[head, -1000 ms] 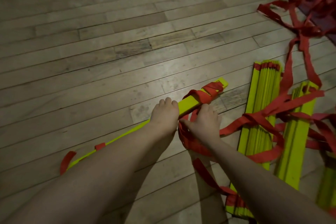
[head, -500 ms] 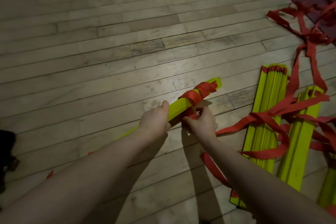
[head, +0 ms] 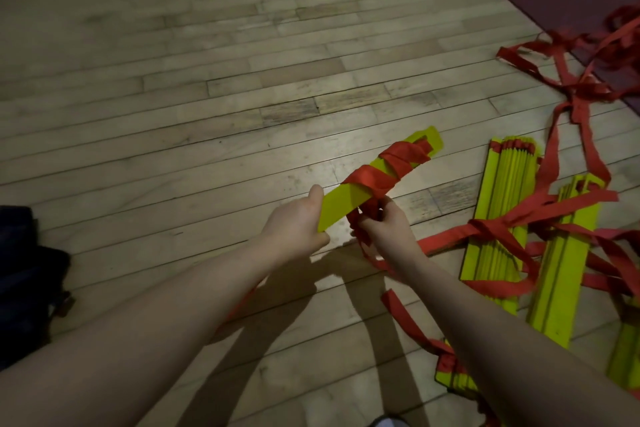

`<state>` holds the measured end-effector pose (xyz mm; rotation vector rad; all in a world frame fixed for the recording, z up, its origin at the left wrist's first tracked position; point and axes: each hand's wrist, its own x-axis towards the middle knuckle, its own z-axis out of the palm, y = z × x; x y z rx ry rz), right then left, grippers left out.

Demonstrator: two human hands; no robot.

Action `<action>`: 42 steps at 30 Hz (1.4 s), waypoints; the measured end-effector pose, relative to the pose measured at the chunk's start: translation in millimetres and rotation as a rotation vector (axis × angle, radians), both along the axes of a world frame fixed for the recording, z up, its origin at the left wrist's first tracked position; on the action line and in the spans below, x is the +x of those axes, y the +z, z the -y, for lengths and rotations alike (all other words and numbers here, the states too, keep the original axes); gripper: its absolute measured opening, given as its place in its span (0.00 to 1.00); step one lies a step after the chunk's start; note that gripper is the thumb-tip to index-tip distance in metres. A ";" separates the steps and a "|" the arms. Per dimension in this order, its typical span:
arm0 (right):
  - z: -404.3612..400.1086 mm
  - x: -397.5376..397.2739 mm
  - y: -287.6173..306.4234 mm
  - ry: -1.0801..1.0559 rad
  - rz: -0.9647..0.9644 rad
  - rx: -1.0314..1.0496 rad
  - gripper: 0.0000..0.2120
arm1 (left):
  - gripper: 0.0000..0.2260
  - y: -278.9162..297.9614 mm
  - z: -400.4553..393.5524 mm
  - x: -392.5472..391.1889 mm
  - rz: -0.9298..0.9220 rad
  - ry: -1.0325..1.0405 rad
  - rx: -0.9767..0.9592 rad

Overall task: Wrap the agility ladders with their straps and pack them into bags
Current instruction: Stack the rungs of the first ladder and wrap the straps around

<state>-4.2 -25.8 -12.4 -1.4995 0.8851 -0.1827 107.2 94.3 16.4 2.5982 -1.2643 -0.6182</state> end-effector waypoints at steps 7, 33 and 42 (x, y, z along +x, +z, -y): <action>-3.1 -9.9 18.8 -0.008 0.124 0.037 0.09 | 0.19 10.0 -9.1 -6.8 0.032 0.026 -0.044; -2.0 -23.3 40.4 -0.226 0.170 0.053 0.06 | 0.18 15.8 -27.3 -24.1 0.042 0.066 -0.058; -14.0 -31.9 43.9 -0.121 0.213 -0.003 0.11 | 0.20 -0.1 -24.1 -22.4 0.192 0.041 0.071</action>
